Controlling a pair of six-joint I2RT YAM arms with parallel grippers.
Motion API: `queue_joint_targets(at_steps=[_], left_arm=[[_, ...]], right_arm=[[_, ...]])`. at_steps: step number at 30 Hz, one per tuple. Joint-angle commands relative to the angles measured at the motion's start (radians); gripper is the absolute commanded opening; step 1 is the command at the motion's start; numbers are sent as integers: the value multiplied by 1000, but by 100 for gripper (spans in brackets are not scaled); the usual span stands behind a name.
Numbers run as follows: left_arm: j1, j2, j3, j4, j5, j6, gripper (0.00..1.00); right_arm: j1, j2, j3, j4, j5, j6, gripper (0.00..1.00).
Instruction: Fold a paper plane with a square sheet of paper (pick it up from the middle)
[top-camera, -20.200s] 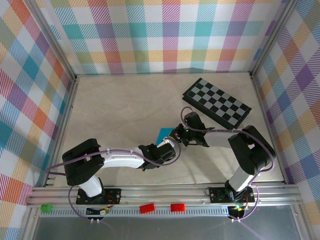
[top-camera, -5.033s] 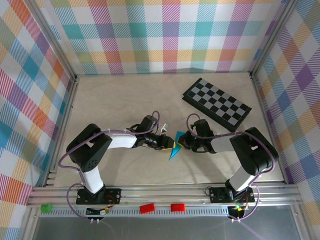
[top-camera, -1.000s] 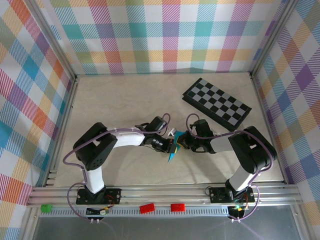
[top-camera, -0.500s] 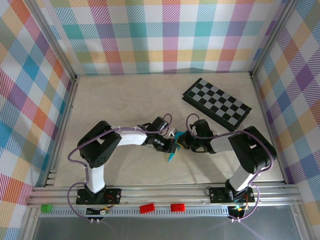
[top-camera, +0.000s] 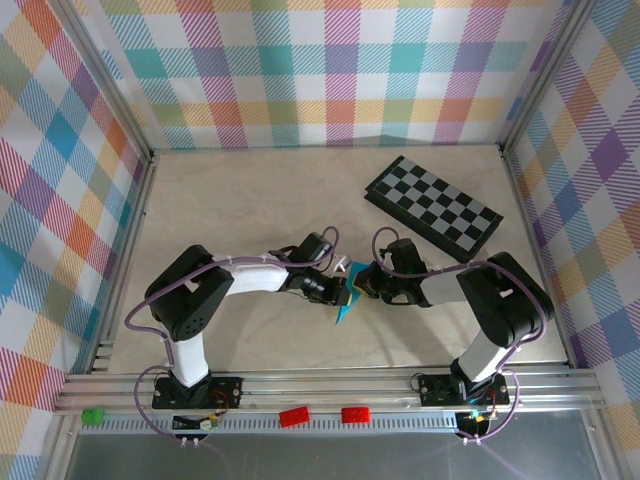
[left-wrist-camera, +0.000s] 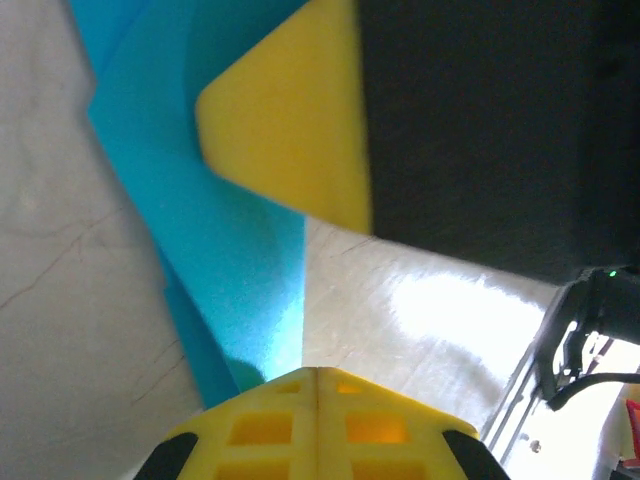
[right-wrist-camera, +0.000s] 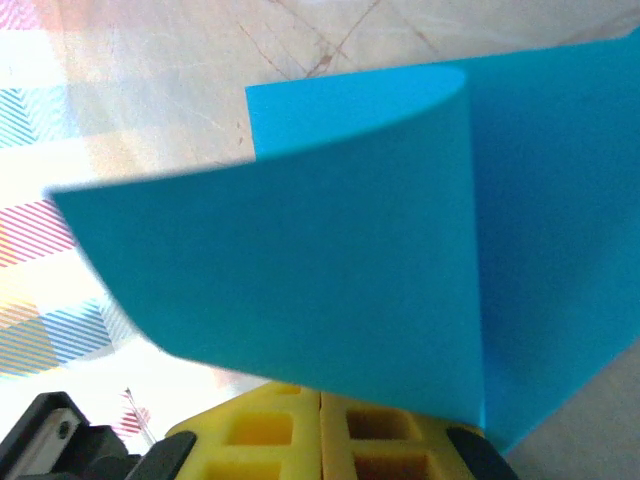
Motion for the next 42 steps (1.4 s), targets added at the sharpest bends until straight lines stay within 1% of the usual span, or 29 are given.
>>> queue_joint_targets(at_steps=[1, 9, 12, 18, 20, 26, 29, 31, 33, 35, 39, 42], left_arm=[[19, 1, 56, -21, 15, -18, 0], [19, 103, 94, -29, 58, -6, 0], [20, 111, 74, -38, 44, 12, 0], [20, 121, 34, -105, -49, 68, 0], [20, 120, 16, -122, -75, 90, 0], [18, 123, -18, -112, -72, 103, 0], [18, 128, -19, -103, -68, 99, 0], [18, 130, -18, -98, -62, 98, 0], [18, 134, -14, -95, -59, 97, 0], [19, 136, -12, -97, -59, 98, 0], [19, 138, -7, -98, -58, 96, 0], [19, 144, -7, -98, -56, 96, 0]], right_arm=[[-5, 40, -40, -165, 74, -15, 7], [-5, 27, -40, -171, 74, -14, 7], [-5, 20, -40, -173, 74, -15, 8], [-5, -5, -29, -168, 59, -19, 8], [-5, -34, -10, -202, 58, -33, 9], [-6, -188, 54, -366, 133, -95, 11], [-4, -231, 62, -384, 137, -107, 10], [-1, -222, 56, -340, 105, -103, 8], [12, -188, 65, -296, 64, -98, 7], [27, -146, 90, -281, 49, -93, 6], [38, -52, 122, -239, 36, -74, 5], [29, -11, 139, -297, 83, -80, 4]])
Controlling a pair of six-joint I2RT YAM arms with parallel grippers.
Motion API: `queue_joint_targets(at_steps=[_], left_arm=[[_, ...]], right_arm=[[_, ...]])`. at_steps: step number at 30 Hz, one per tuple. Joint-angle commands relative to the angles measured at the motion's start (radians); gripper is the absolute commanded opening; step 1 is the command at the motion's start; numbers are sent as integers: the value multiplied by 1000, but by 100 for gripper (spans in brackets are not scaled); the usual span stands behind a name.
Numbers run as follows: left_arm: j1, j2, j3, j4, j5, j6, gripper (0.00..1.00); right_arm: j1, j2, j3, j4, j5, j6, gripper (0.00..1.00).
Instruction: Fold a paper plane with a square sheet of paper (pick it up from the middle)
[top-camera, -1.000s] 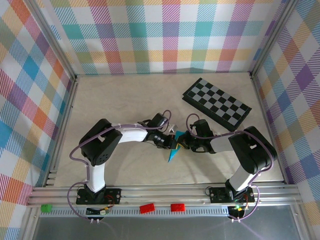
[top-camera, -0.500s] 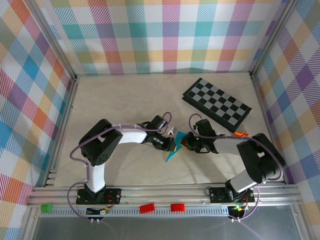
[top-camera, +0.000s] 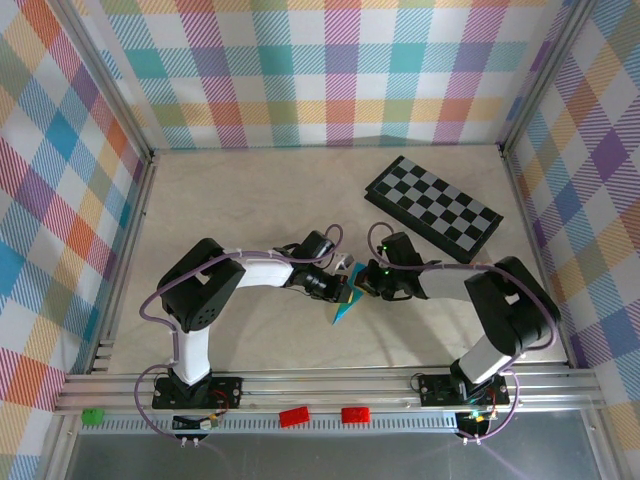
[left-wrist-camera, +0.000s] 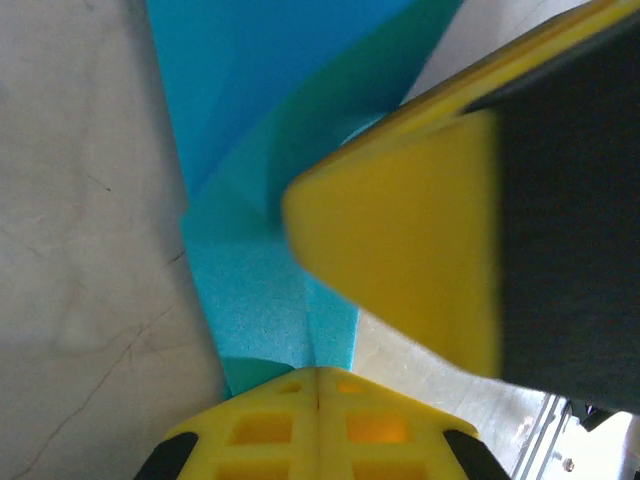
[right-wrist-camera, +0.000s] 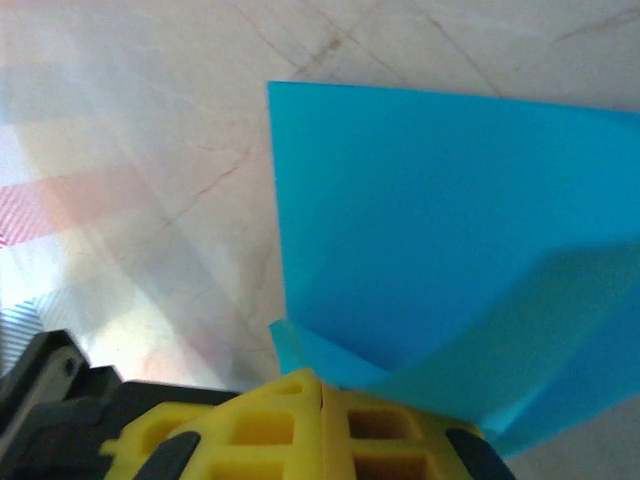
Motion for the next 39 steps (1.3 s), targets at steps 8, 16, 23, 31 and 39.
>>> queue_joint_targets(at_steps=[8, 16, 23, 31, 39], left_arm=[[3, 78, -56, -117, -47, 31, 0], [3, 92, -71, -103, -27, 30, 0], [3, 98, -70, -99, -11, 31, 0], [2, 96, -70, -94, 1, 32, 0], [2, 82, -70, -81, 0, 18, 0]], right_arm=[[-135, 86, -27, 10, -2, -2, 5], [-201, 73, 9, -10, 17, 0, 6], [-272, 56, -15, 16, 49, 22, 6], [-334, 27, 7, -10, 58, 13, 7], [-302, -153, 10, -64, 39, -31, 10]])
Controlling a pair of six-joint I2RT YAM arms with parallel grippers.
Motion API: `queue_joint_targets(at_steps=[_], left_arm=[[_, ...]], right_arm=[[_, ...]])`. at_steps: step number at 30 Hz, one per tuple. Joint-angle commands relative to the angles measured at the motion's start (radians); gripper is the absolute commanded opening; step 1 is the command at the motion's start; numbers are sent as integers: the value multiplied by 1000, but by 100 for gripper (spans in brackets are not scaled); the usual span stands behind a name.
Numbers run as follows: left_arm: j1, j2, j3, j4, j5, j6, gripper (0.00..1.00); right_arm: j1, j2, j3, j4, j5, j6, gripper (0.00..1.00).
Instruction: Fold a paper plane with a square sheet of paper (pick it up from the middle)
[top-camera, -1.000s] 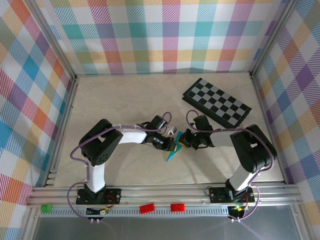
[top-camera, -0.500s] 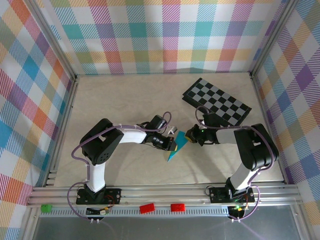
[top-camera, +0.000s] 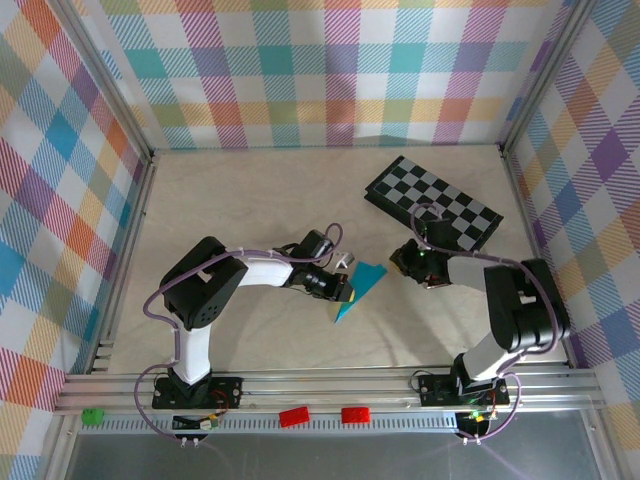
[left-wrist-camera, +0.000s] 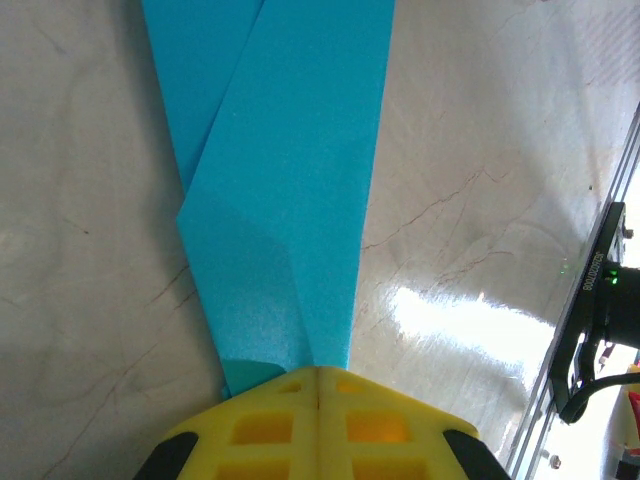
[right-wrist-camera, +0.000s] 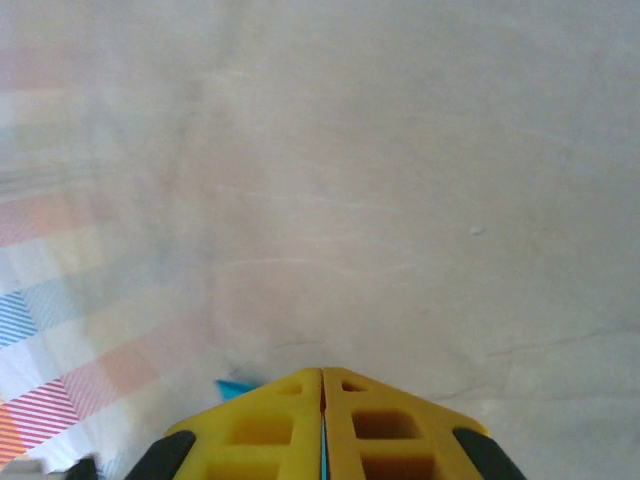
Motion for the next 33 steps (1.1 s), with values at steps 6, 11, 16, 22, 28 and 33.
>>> queue_joint_targets(at_steps=[6, 11, 16, 22, 28, 33], left_arm=[[-7, 49, -58, -117, -51, -14, 0], [-7, 34, -52, -110, -51, -30, 0], [-6, 1, -41, -106, -39, -48, 0], [-9, -134, -38, -108, -39, -93, 2], [-33, -168, -32, -126, 57, -63, 0], [-81, -113, 31, -261, 65, 45, 0]], right_arm=[[203, -25, 9, 10, -39, -5, 9], [262, 56, -56, 97, -27, 60, 6], [262, 114, -88, 89, 0, 59, 3], [262, 130, -104, 59, 26, 42, 2], [262, 137, -101, 56, 24, 35, 1], [262, 140, -101, 49, 23, 33, 1]])
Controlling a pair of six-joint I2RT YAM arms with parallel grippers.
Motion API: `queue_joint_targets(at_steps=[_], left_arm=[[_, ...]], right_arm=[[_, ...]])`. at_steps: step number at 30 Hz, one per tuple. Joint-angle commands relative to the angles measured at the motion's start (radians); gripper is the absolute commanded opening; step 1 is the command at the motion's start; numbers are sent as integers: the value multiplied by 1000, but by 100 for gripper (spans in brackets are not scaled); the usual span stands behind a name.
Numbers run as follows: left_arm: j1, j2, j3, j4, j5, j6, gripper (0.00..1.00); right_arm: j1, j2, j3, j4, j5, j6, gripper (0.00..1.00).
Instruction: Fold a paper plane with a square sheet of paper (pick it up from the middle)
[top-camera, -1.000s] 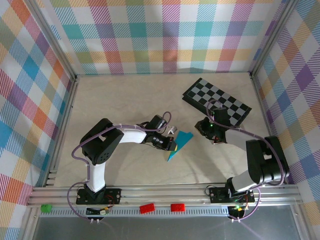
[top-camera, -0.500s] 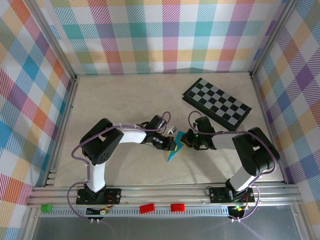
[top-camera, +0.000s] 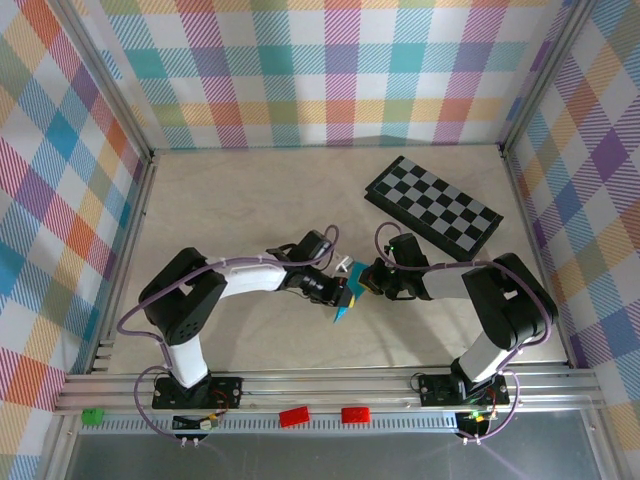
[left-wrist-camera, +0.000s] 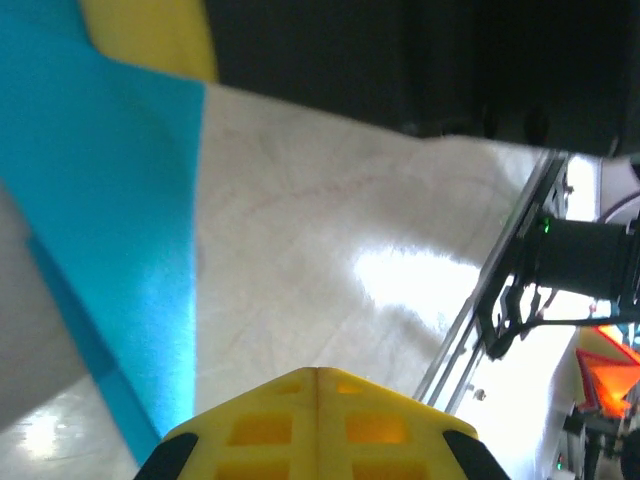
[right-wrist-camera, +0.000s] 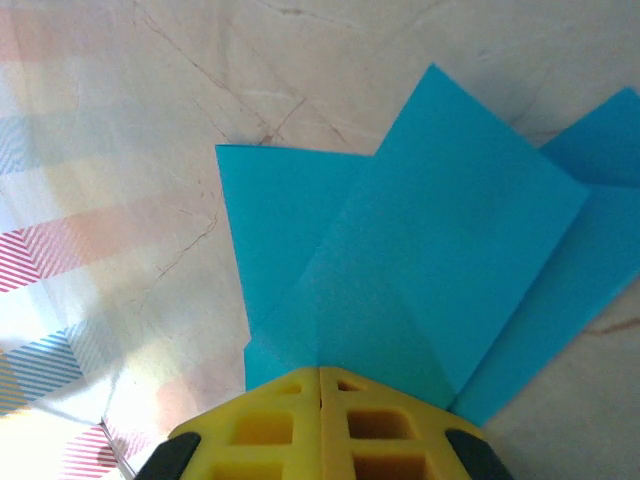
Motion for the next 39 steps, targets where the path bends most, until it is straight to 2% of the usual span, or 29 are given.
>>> queue_joint_targets(at_steps=[1, 5, 28, 33, 36, 37, 39], left_arm=[[-33, 46, 57, -147, 14, 95, 0], [-35, 72, 55, -184, -54, 106, 0], [1, 46, -24, -146, -58, 101, 0], [2, 4, -21, -107, -28, 102, 0], [2, -23, -16, -110, -50, 112, 0], [2, -22, -10, -126, -71, 125, 2], [3, -26, -9, -166, -117, 138, 17]], right_arm=[[0, 50, -34, -107, 65, -10, 1], [0, 49, -37, -109, 65, -12, 1], [0, 74, -41, -117, 68, -23, 1], [0, 77, -42, -118, 69, -22, 1], [0, 76, -43, -119, 69, -23, 2], [0, 75, -43, -119, 69, -22, 2], [0, 72, -43, -120, 69, -22, 2]])
